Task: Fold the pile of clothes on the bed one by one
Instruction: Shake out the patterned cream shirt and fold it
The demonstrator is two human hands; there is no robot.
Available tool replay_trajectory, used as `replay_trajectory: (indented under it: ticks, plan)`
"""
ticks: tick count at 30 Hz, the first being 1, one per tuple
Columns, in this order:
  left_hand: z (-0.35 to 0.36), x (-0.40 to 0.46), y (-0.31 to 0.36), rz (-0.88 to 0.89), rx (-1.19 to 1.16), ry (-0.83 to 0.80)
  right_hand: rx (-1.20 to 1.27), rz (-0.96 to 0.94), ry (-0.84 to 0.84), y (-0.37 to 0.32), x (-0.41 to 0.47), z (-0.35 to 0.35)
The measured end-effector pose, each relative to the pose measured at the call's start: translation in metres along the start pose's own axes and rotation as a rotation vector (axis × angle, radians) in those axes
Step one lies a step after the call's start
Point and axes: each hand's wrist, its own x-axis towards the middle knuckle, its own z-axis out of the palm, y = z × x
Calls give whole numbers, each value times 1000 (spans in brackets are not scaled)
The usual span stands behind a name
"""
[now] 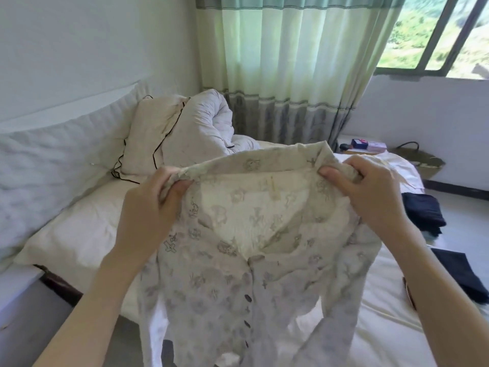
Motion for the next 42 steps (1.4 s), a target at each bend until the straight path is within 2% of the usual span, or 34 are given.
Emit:
replay_trajectory:
  ticks: [2,4,9,13,18,21,25,30,39,42]
  plan:
    - [1,10,-1,24,34,21,-124,-105,103,-3,8,1]
    - [8,14,-11,44,78,0,-209,-183,135,1,10,13]
    - [47,14,-64,32,134,-138,-304,-231,65,41,9,73]
    - [111,58,-128,69,309,-224,-424,-223,-110,101,53,160]
    - [223,97,-238,-64,414,-345,-482,-169,-320,193,95,292]
    - [293,89,-316,-156,482,-446,-556,-113,-447,255,99,379]
    - [366,68,-409,-192,601,-537,-555,28,-569,322,85,490]
    - [436,45,-497,-262,635,-534,-501,103,-610,381,59,589]
    - [509,12,-565,-341,671,-611,-424,391,-679,438,23,662]
    - [521,11,-575,-444,656,-777,-339,622,-736,445,18,671]
